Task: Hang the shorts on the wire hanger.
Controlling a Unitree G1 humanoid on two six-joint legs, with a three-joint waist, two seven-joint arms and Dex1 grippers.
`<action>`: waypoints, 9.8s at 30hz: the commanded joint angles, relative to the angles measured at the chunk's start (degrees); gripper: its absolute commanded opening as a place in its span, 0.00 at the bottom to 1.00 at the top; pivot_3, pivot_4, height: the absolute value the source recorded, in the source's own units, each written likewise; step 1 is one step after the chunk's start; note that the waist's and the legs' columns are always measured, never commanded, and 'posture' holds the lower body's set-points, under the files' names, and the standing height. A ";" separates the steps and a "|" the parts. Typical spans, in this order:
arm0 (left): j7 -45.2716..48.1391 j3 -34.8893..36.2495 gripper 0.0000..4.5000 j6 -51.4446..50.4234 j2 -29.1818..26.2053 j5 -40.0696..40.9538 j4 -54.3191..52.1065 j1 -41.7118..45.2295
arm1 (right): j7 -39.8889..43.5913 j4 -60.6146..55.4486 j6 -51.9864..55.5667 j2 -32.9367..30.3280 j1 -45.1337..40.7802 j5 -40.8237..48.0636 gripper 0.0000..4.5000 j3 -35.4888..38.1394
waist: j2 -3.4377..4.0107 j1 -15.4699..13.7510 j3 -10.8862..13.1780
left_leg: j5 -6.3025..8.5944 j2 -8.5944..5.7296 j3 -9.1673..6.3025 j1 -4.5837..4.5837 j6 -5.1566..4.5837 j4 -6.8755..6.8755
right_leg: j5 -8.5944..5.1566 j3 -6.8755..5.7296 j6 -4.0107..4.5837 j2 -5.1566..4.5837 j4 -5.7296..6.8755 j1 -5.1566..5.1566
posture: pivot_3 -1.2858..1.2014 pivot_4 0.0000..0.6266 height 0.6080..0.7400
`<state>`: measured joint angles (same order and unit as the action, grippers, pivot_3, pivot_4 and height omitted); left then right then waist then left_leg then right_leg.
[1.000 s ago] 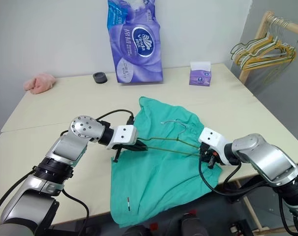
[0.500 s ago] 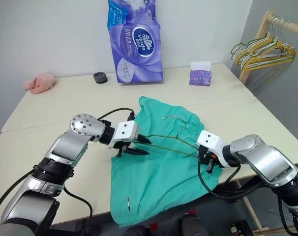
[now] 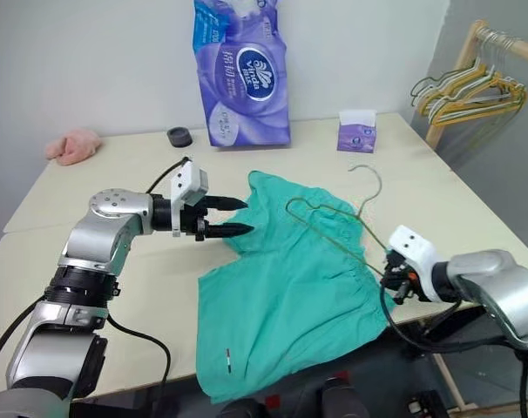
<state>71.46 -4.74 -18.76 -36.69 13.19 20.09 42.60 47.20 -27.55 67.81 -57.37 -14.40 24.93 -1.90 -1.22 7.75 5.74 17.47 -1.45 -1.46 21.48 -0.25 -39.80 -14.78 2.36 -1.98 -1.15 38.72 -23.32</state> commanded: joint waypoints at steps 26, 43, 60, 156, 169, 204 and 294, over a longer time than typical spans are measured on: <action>4.99 -4.92 0.68 -3.22 0.05 3.30 -11.46 -6.10 | -0.62 1.36 5.23 -1.03 20.32 6.09 0.00 16.37 | 0.05 0.29 -0.04 | 0.03 0.01 0.18 -0.10 -0.04 0.00 | -0.19 0.18 -0.35 0.09 -0.08 0.12 | 0.43 0.10 1.00; 1.85 -3.91 0.68 1.86 -0.26 0.96 -6.31 -4.44 | -4.56 -8.25 -0.25 -2.77 18.57 3.62 0.00 7.17 | 0.04 0.19 -0.04 | 0.03 0.00 0.13 -0.05 -0.04 -0.01 | -0.18 0.15 -0.36 0.06 -0.11 0.10 | 0.43 0.11 1.00; 1.13 -3.72 0.68 2.31 1.73 0.95 -5.72 -2.90 | 4.74 9.99 -2.29 -4.40 3.77 4.55 0.00 -1.26 | 0.05 0.42 -0.04 | 0.03 0.00 0.14 -0.07 -0.04 0.00 | -0.12 0.14 -0.26 0.06 -0.10 0.09 | 0.43 0.10 1.00; 16.56 -9.09 0.00 29.09 2.75 -8.75 13.64 6.12 | 7.42 -0.05 -36.79 6.02 -13.79 -29.14 0.15 -18.40 | -0.03 0.57 -0.20 | 0.01 -0.03 0.15 0.55 -0.01 -0.17 | 0.12 0.09 -0.01 -0.02 0.29 -0.70 | 0.43 0.07 1.00; 15.60 -8.16 0.00 28.04 2.25 -7.98 11.75 4.47 | 9.38 -1.71 -29.71 -1.56 7.40 -18.83 0.99 7.57 | -0.05 0.17 -0.22 | 0.01 -0.04 0.14 0.50 -0.02 -0.17 | 0.12 0.09 -0.02 -0.01 0.30 -0.60 | 0.44 0.08 1.00; 14.88 -7.75 0.00 23.98 0.62 -7.23 7.19 3.44 | -18.90 -7.37 -7.38 29.04 15.17 -3.10 0.01 8.49 | -0.09 0.24 -0.61 | 0.01 -0.05 0.04 0.29 -0.02 -0.20 | 0.12 0.07 -0.03 0.01 0.27 -0.33 | 0.44 0.07 1.00; 2.48 -13.32 0.00 23.07 5.05 -16.34 0.55 -2.30 | -7.43 -11.90 0.78 1.98 -1.41 6.58 0.99 2.01 | -0.11 0.24 -0.63 | 0.02 -0.04 0.03 0.32 -0.04 -0.18 | 0.11 0.05 -0.05 -0.03 0.16 -0.31 | 0.43 0.10 1.00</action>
<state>73.90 -18.16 4.10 -31.27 -3.63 22.52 40.08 40.78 -39.93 67.89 -55.37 -16.34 31.09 -2.61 -1.33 7.99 5.11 17.49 -1.49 -1.43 21.80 -0.29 -39.98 -14.67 2.41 -2.03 -1.18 38.89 -23.63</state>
